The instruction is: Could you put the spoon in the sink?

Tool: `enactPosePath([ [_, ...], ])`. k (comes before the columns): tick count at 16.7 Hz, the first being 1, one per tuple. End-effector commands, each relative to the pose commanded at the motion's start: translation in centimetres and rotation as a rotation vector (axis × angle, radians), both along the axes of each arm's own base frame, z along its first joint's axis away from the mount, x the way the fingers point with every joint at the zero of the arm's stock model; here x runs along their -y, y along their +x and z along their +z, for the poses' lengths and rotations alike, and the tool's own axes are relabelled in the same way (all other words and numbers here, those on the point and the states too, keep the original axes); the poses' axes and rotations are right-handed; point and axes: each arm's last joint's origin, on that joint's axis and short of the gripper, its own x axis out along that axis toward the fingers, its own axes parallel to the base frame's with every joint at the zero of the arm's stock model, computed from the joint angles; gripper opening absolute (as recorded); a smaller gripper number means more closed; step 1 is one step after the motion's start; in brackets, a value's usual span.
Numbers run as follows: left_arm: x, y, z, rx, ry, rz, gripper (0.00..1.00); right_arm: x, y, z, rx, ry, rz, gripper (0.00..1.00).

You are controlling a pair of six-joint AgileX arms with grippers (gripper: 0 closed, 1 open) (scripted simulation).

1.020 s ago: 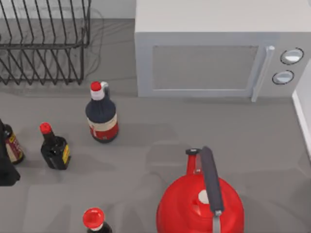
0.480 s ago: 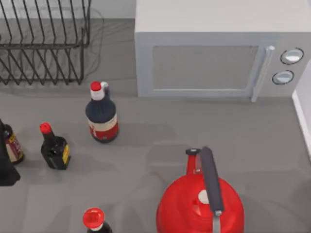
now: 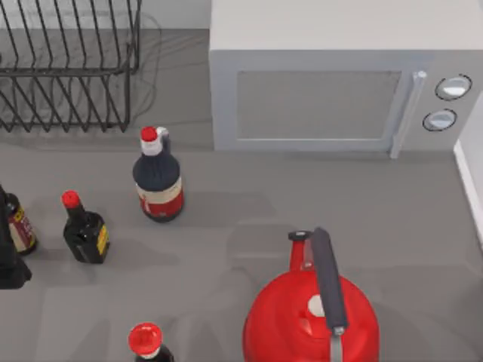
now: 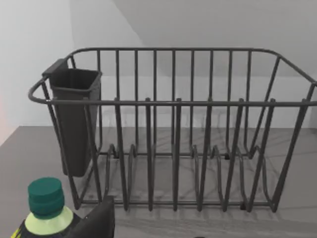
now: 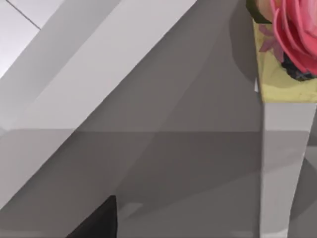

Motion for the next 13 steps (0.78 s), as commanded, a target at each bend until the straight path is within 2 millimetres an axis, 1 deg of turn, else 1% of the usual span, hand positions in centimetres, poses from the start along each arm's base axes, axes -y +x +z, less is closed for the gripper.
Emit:
enactPosePath([
  [5, 0.0, 0.0, 0.0, 0.000, 0.000, 0.000, 1.00, 0.0, 0.0, 0.0, 0.000, 0.000, 0.000, 0.00],
  [6, 0.0, 0.0, 0.0, 0.000, 0.000, 0.000, 1.00, 0.0, 0.2, 2.2, 0.019, -0.020, 0.010, 0.00],
  [7, 0.0, 0.0, 0.0, 0.000, 0.000, 0.000, 1.00, 0.0, 0.2, 2.2, 0.020, -0.020, 0.010, 0.00],
  [9, 0.0, 0.0, 0.0, 0.000, 0.000, 0.000, 1.00, 0.0, 0.6, 3.2, 0.028, -0.021, 0.007, 0.00],
  [11, 0.0, 0.0, 0.0, 0.000, 0.000, 0.000, 1.00, 0.0, 0.9, 4.9, 0.030, -0.022, 0.008, 0.00],
  [13, 0.0, 0.0, 0.0, 0.000, 0.000, 0.000, 1.00, 0.0, 0.8, 7.0, 0.006, -0.019, 0.009, 0.00],
])
